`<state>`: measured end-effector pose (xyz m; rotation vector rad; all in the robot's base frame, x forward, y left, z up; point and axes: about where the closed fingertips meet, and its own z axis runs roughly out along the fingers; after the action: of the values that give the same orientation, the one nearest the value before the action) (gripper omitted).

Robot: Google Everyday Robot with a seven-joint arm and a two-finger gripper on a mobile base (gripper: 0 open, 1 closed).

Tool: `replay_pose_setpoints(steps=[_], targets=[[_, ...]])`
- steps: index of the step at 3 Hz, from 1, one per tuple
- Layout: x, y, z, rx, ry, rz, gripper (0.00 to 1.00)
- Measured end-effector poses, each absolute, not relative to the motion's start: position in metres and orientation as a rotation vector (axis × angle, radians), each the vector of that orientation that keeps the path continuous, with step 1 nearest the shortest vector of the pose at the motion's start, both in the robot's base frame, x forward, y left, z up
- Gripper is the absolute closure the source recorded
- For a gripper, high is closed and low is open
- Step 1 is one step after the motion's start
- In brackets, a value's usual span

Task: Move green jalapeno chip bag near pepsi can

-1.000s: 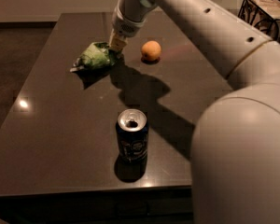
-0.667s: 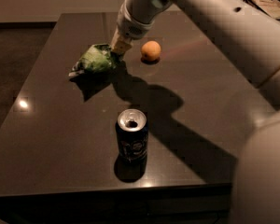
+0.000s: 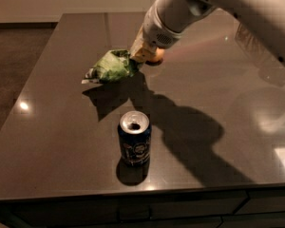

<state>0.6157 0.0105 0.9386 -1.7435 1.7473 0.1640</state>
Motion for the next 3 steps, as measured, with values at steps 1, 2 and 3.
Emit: replay_pose_setpoints(steps=[1, 2, 3], targets=[[0.592, -0.014, 0.934, -1.708, 1.799, 0.164, 1.0], [0.571, -0.034, 0.923, -1.694, 1.838, 0.159, 1.0], [0.555, -0.051, 0.912, -1.678, 1.875, 0.155, 1.0]])
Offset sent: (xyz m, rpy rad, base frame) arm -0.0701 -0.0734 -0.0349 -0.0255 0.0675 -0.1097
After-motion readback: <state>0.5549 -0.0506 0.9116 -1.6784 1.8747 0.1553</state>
